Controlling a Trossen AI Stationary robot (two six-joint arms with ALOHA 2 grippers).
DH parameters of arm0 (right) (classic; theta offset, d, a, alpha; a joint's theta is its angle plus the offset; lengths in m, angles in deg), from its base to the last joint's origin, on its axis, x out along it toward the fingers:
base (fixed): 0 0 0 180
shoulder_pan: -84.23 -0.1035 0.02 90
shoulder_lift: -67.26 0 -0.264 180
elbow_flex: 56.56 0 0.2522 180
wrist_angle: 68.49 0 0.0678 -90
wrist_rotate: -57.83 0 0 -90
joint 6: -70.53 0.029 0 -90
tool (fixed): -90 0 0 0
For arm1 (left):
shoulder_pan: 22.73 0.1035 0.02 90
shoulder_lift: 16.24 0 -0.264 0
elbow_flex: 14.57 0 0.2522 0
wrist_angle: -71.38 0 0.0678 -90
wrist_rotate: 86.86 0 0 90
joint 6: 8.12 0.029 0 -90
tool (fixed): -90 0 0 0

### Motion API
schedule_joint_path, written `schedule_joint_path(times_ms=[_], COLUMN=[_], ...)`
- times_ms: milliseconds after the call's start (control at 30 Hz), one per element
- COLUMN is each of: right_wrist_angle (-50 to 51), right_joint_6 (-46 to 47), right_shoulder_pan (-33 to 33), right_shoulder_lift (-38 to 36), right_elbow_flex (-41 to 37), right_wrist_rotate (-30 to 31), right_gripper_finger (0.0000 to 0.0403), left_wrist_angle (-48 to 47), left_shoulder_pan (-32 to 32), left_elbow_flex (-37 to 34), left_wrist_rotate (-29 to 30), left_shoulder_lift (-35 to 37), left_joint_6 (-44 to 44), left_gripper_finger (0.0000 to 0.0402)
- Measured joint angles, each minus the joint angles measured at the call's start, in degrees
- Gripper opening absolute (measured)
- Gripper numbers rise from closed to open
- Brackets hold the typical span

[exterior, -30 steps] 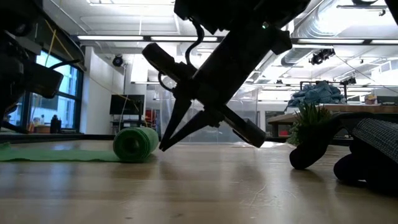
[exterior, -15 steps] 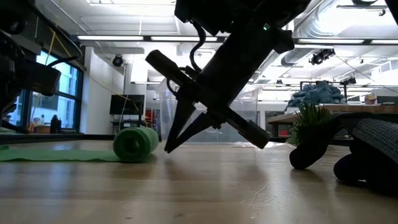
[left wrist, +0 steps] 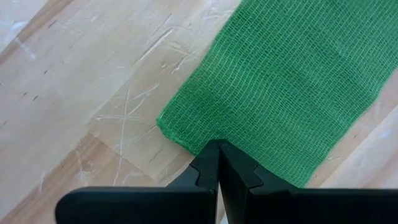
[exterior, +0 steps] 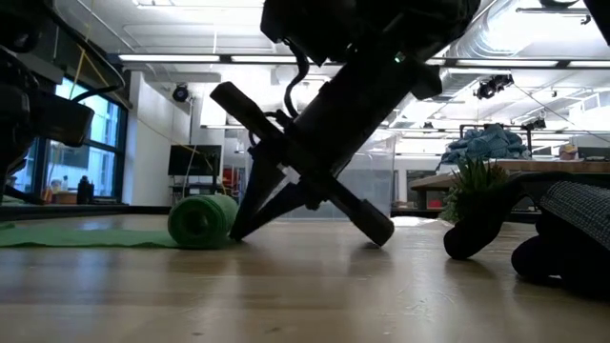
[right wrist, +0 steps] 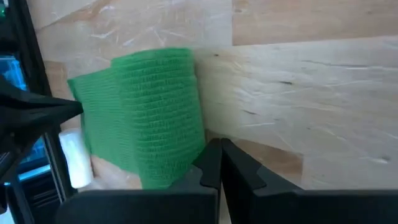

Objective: Roll bandage
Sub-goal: Roll the green bandage

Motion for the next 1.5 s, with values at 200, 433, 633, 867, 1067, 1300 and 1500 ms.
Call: schedule_joint_path(times_ms=[200,433,633,867,1067,1300,1500], right_wrist_angle=[-7.21,-5.83,-3.81,7.62,15.57,12.94,4.61], right_joint_6=[-3.02,-14.87,-21.18,-30.15,-34.98,-32.13,-28.15], right_shoulder_pan=[0.49,2.69,3.88,4.1,4.08,4.15,4.15], right_shoulder_lift=[0.2,0.2,0.2,0.15,0.09,1.37,7.34], right_elbow_flex=[0.73,7.64,12.7,21.09,25.27,25.32,25.2], right_wrist_rotate=[-0.7,-1.81,-2.78,-5.54,-7.72,-9.26,-12.99], right_gripper_finger=[0.0,0.0,0.0,0.0,0.0,0.0,0.0], left_wrist_angle=[-0.04,-0.11,-0.91,-0.85,-3.09,-3.67,-3.5], left_shoulder_pan=[0.0,0.0,0.0,0.0,0.0,0.0,0.0], left_elbow_flex=[0.0,0.0,-0.01,-0.02,-0.02,0.0,1.54], left_wrist_rotate=[0.23,-0.45,-3.27,-3.63,-0.56,0.91,7.33], left_shoulder_lift=[0.0,0.01,1.13,5.36,9.04,13.41,18.66], left_joint_6=[0.03,0.37,2.55,2.57,2.53,1.67,3.62], left_gripper_finger=[0.0,0.0,0.0,0.0,0.0,0.0,0.0])
